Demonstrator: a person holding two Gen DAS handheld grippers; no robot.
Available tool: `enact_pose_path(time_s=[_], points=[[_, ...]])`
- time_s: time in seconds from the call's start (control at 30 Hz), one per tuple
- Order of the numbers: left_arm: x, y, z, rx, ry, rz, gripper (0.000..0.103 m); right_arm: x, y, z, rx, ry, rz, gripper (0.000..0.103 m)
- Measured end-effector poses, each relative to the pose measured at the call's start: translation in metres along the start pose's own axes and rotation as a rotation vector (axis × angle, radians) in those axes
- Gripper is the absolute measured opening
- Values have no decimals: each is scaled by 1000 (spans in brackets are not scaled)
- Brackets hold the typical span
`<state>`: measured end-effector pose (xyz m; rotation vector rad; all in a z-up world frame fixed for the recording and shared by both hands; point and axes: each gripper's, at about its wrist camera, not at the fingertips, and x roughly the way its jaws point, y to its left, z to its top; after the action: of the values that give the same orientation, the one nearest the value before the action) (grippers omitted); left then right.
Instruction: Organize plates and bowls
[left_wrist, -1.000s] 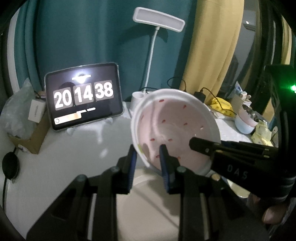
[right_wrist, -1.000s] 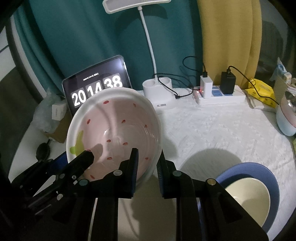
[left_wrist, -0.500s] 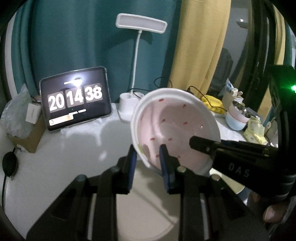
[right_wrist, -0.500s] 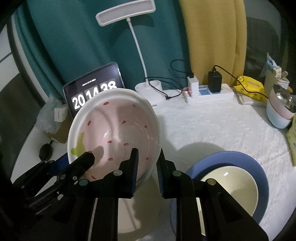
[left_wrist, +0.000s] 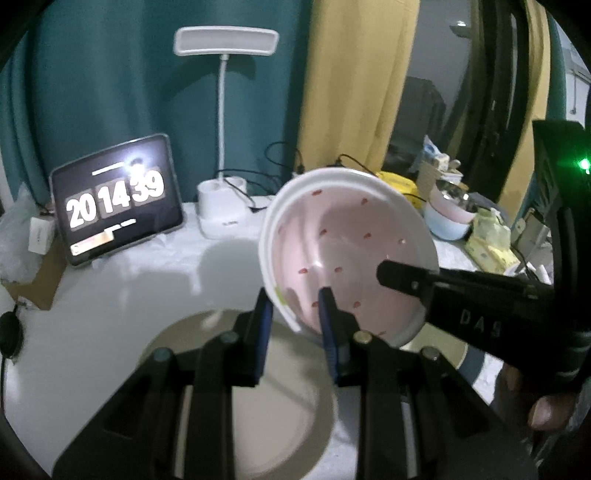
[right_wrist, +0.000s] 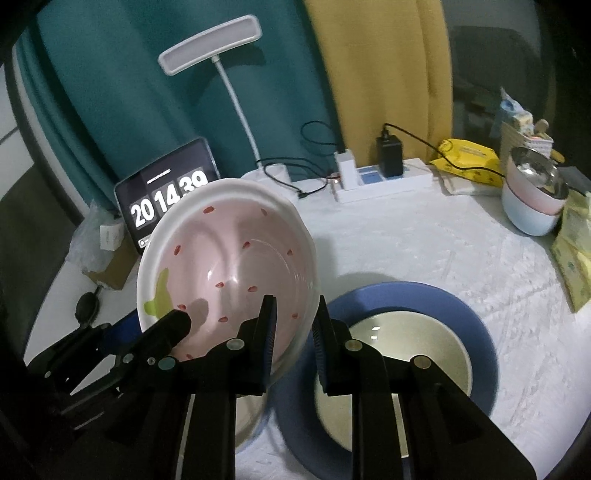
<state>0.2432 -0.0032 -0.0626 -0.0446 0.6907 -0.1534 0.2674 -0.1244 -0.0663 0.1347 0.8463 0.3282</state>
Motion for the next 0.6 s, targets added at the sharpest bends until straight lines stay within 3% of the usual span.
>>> enact_pose_path(time_s=[0.6], points=[[20,-60,-14,73,58,-48,26,-19,-64,-23,66,16,-28,21]])
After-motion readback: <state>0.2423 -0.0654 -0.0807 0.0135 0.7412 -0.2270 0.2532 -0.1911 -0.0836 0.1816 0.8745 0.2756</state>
